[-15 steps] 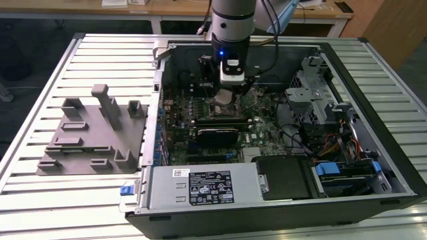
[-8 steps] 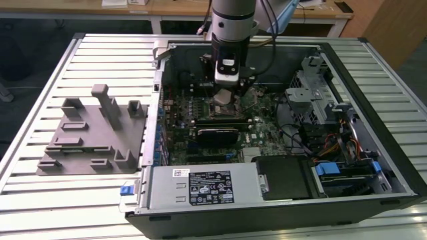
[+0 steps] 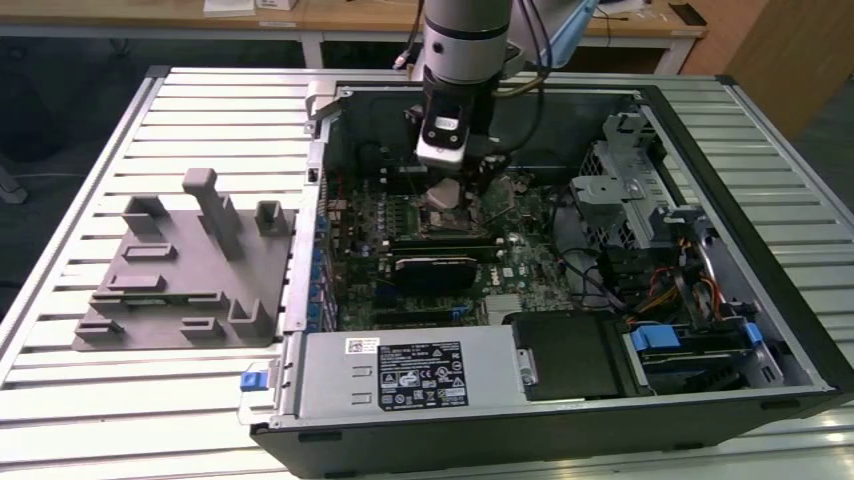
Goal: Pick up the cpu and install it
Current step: 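Place the cpu into insertion slot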
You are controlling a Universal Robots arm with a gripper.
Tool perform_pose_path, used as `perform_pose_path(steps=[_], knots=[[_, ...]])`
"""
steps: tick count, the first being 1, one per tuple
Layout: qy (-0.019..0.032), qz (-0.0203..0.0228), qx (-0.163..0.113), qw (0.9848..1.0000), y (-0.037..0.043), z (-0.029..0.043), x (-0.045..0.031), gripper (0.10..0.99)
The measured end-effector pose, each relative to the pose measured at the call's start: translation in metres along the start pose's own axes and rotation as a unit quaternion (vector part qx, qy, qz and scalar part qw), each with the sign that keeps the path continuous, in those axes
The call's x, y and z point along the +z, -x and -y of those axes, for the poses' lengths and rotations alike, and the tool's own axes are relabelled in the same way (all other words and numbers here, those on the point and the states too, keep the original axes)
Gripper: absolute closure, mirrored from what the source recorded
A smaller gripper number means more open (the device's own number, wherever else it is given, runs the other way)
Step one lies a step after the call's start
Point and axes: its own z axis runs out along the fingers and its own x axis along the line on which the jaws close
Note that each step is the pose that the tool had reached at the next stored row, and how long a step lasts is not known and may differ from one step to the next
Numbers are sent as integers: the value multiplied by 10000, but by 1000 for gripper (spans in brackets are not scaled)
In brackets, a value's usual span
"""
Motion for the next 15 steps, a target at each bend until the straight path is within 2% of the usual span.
perform_pose_path(steps=[4,8,12,15], knots=[[-8,1,313,9995,0,0,1,541],[-16,2,627,9980,0,0,2,541],[-23,2,932,9956,0,0,3,541],[-29,3,1163,9932,0,0,4,541]])
